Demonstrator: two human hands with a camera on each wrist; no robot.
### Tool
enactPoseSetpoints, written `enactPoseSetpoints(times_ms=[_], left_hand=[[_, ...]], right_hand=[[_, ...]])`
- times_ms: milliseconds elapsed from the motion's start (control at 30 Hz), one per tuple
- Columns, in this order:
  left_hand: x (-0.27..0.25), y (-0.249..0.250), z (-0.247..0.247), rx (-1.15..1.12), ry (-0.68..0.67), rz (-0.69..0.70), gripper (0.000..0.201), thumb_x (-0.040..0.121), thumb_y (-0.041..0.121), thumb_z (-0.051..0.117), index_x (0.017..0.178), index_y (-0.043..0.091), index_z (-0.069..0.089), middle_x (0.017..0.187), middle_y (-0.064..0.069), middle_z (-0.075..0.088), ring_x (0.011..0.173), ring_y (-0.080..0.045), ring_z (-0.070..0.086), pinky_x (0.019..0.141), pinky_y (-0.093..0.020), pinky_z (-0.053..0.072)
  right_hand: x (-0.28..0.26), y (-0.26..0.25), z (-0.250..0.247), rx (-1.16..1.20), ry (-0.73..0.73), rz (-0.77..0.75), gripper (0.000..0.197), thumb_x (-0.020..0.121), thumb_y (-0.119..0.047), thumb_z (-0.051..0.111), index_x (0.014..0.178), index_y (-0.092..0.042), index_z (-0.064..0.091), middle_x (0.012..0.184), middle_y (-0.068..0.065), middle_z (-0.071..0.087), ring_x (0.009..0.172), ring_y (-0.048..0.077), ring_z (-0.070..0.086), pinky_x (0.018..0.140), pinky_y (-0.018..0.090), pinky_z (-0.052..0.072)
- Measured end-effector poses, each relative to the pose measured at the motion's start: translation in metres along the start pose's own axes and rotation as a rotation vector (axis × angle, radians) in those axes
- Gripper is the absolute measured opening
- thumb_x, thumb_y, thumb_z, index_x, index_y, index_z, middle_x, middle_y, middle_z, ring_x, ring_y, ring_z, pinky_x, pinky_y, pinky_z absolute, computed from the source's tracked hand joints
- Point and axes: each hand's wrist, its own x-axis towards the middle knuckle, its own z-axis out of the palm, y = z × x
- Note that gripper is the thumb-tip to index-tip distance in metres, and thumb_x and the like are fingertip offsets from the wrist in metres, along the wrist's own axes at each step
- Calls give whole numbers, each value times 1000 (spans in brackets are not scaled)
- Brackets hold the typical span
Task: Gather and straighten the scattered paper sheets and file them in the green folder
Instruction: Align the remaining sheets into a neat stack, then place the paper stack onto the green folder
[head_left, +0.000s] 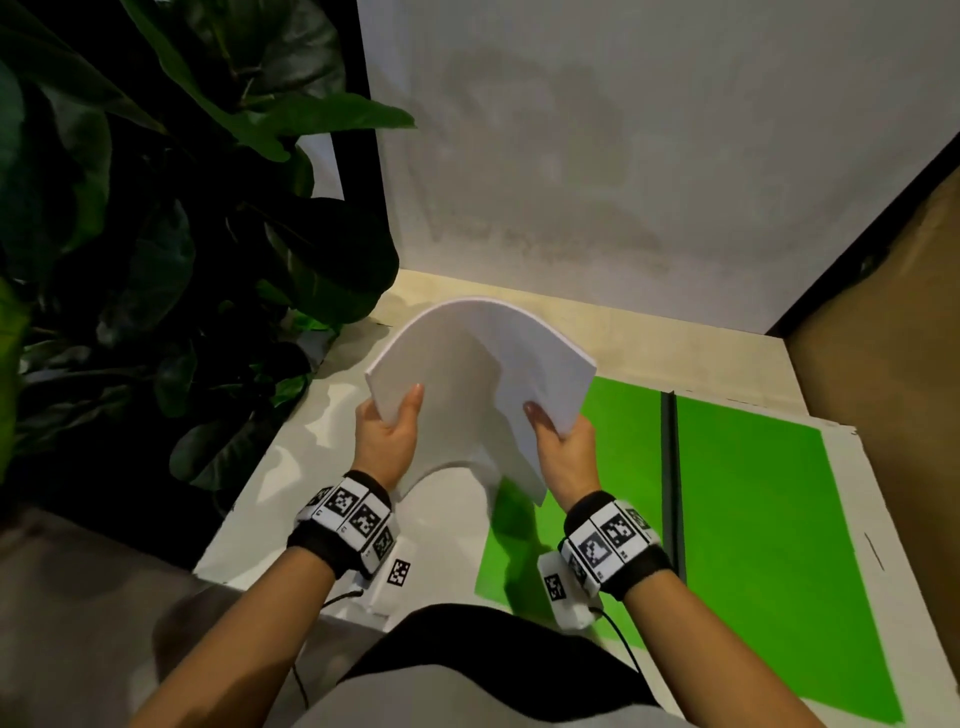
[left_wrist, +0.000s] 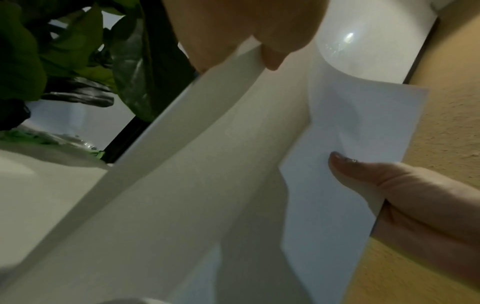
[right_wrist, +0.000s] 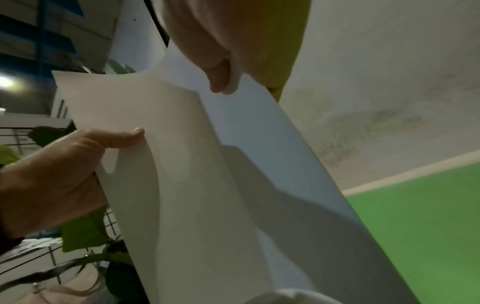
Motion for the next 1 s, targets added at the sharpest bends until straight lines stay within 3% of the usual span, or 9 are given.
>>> enactPoseSetpoints(times_ms=[100,167,333,467,600,733,833,933,1000], left_hand=[[3,-17,-3,52,-41,-82,31,89,13,53,115,-4,52,100,-7,54,90,-19,52,69,-20,45],[9,-28,-5,68,-50,-137,36,88,15,54,118,-5,49,104,-9,53,95,-20,51,80,-26,40],[28,-14,-6,66,-165,-101,35,86,10,58,118,-1,48,104,-3,53,97,-17,51,82,-21,40],[31,-21,-5,86,-405,-145,38,71,16,72,105,8,57,91,1,65,95,-24,64,78,-27,53],[11,-33,18,84,-510,-137,22,84,0,56,104,11,57,69,15,73,68,1,68,59,-14,53],[3,-43,39,42,-504,-164,20,83,5,59,102,12,61,79,8,75,76,-9,70,71,-29,55],[-4,-53,54,24,-469,-172,23,82,9,61,105,10,60,92,-4,71,74,-11,70,69,-29,54],[-17,-63,70,40,-506,-173,23,82,7,62,104,14,60,96,-5,67,74,-6,70,66,-24,56],[-26,-67,78,27,-508,-202,29,81,8,63,109,12,58,102,-6,66,82,-10,69,74,-28,56]], right_hand=[[-3,16,7,-95,29,102,25,83,-2,60,105,9,61,102,13,64,86,11,59,65,13,45],[-3,27,8,-138,10,190,27,82,-3,62,105,10,60,109,25,64,92,19,58,66,17,44],[13,7,-15,-163,24,147,26,82,-9,64,103,6,62,107,19,65,94,15,56,83,27,46],[25,-22,-50,-80,-1,140,29,82,-9,63,109,2,58,103,6,59,96,14,55,85,26,43],[33,-25,-83,-76,25,170,42,76,-21,70,110,1,57,112,12,63,101,20,58,100,40,44],[16,-9,-117,15,-3,212,30,82,-3,61,111,-9,56,115,11,59,99,20,58,90,31,47],[-7,11,-138,10,-86,275,36,84,5,53,119,-1,50,116,10,56,88,15,59,77,18,53],[-20,31,-157,-52,-79,297,39,84,9,51,121,-2,48,123,16,55,105,23,55,100,42,44],[-21,40,-168,-50,-68,285,40,83,9,51,121,-3,49,125,18,55,110,24,53,100,44,41]])
